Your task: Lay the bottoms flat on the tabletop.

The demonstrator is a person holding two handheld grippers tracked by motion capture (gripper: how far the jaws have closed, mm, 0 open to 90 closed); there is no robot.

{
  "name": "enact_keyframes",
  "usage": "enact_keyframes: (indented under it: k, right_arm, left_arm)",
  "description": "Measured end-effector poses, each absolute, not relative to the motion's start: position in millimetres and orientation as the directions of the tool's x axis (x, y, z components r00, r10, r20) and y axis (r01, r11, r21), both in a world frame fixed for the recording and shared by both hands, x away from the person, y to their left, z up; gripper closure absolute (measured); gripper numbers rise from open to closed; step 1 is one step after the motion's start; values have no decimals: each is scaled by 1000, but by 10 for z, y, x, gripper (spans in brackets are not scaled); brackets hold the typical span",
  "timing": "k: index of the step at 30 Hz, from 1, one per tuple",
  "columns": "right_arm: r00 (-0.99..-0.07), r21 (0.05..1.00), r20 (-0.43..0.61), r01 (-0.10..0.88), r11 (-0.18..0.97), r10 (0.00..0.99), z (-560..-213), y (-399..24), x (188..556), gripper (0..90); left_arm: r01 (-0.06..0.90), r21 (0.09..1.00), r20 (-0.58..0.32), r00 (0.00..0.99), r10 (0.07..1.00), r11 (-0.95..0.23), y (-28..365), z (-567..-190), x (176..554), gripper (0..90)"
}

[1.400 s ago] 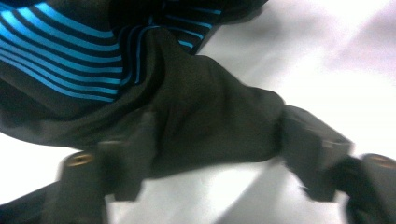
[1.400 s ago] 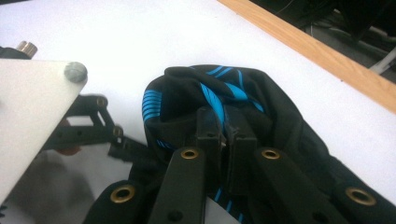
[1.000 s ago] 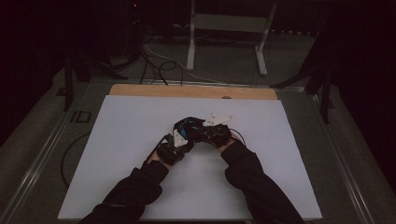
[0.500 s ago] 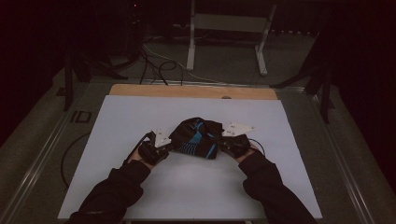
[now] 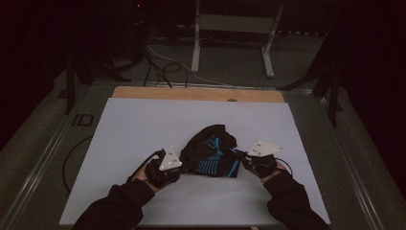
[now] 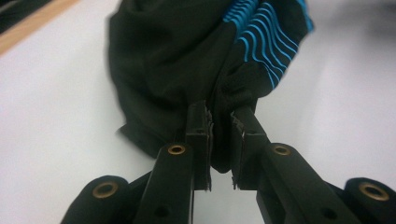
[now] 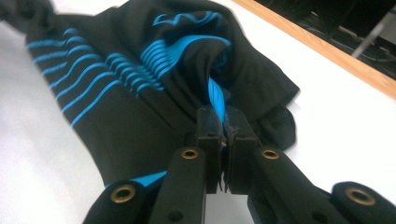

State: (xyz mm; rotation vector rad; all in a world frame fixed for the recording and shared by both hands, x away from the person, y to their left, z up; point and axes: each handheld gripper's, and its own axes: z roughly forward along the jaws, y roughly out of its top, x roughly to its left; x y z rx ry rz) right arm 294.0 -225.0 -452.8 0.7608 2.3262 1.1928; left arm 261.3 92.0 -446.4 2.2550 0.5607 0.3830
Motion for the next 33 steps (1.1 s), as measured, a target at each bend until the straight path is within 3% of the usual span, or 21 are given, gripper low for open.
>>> enact_keyframes:
  k: [8,10,13,15,17,18,19,21,26,27,28,33]
  right_arm:
    - [-750,809,-115,310,499,652,-4549,-2464,2705,870]
    - [-754,807,-91,327,491,651,-4558,-2521,2624,868]
    - [-752,802,-103,325,502,651,-4580,-2552,2553,857]
    - [-761,799,-77,340,497,644,-4585,-2580,2553,744]
    - [-760,802,-70,342,490,646,-4570,-2579,2566,599]
    - [-760,802,-70,342,490,646,-4570,-2579,2566,599]
    - [-762,817,-57,336,469,645,-4525,-2561,2595,432]
    - [-758,830,-67,319,458,649,-4490,-2530,2619,353]
    - [-778,834,-29,327,444,628,-4446,-2433,2721,339]
    - [-790,838,-17,323,440,613,-4476,-2373,2785,422]
    - [-793,833,-3,334,440,609,-4497,-2339,2811,422]
    - [-808,808,82,397,435,584,-4671,-2096,2891,351]
  left_arm:
    - [249,745,56,901,430,-619,750,-4500,2484,789]
    - [245,743,28,918,395,-623,716,-4514,2464,741]
    - [239,743,41,916,399,-626,736,-4497,2467,599]
    - [259,742,24,911,411,-618,774,-4470,2498,498]
    - [265,747,27,904,427,-610,828,-4437,2538,458]
    - [265,747,27,904,427,-610,828,-4437,2538,437]
    - [280,743,31,893,450,-608,885,-4416,2608,422]
    - [295,739,29,884,466,-605,941,-4416,2699,408]
    - [329,735,18,865,502,-593,1011,-4453,2836,390]
    - [356,722,17,848,529,-594,1070,-4557,2960,388]
    - [370,718,9,843,538,-590,1086,-4598,2992,384]
    - [394,673,-16,853,521,-625,1087,-4824,3067,351]
